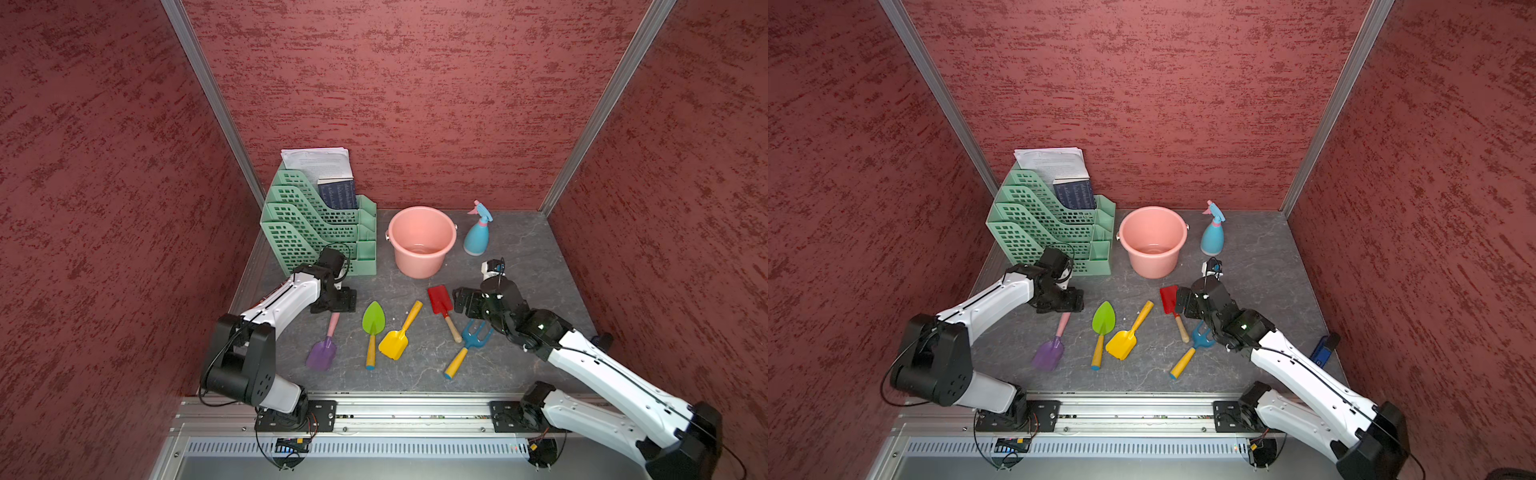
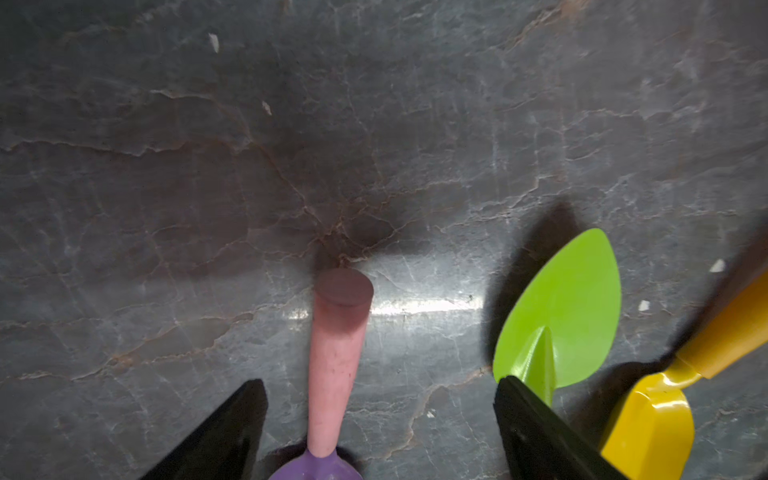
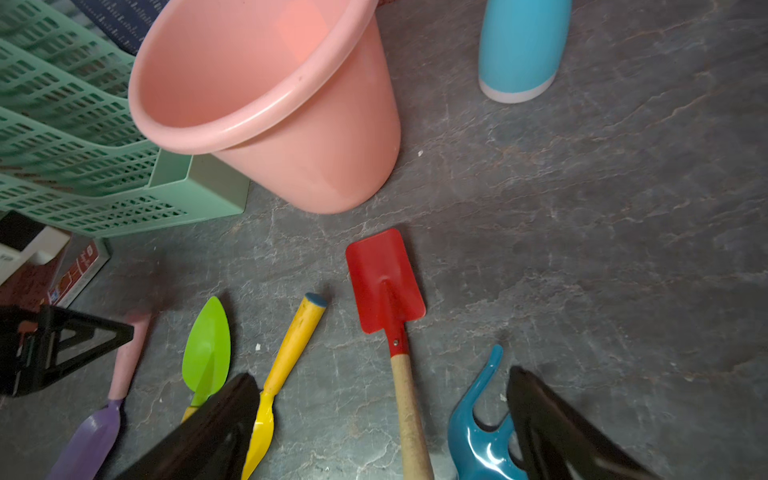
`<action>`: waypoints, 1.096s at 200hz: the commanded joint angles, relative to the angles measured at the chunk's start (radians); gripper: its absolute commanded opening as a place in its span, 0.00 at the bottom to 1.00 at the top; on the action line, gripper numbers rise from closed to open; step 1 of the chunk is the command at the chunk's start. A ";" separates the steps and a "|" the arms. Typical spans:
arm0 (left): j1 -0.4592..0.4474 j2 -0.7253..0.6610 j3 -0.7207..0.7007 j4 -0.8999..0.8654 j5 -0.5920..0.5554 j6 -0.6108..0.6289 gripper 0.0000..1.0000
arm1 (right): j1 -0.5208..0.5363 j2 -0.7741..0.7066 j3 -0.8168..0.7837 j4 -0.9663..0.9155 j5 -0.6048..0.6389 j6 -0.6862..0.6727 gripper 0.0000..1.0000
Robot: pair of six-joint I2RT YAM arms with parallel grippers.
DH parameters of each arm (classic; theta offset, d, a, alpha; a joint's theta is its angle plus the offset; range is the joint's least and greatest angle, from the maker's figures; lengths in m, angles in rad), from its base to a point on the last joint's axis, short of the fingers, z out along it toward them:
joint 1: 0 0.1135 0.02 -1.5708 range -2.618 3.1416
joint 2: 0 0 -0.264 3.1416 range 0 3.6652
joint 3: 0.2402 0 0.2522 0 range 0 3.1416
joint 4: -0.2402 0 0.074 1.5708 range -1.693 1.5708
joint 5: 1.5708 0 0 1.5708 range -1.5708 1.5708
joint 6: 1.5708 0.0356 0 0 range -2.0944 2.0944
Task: Organize the gardening tools
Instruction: Pick up the gardening tool from the center of the board.
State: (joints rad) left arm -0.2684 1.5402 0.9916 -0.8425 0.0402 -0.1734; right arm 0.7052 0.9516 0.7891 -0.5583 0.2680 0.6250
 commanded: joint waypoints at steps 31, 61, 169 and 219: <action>0.030 0.124 0.038 0.002 -0.030 0.051 0.78 | 0.030 -0.044 0.032 -0.025 0.013 0.027 0.98; 0.042 0.161 0.025 0.016 -0.028 0.053 0.67 | 0.031 -0.058 0.027 -0.040 0.017 0.022 0.98; 0.049 0.202 0.033 0.013 -0.007 0.032 0.00 | 0.031 -0.081 -0.047 0.003 -0.070 0.022 0.99; 0.041 0.005 -0.011 0.029 0.052 -0.130 0.00 | 0.065 -0.071 -0.121 0.190 -0.283 -0.055 0.98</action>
State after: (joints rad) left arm -0.2237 1.6825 1.0042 -0.8295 0.0326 -0.1894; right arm 0.7391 0.8841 0.7109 -0.5240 0.1383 0.6292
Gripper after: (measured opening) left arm 0.263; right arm 0.985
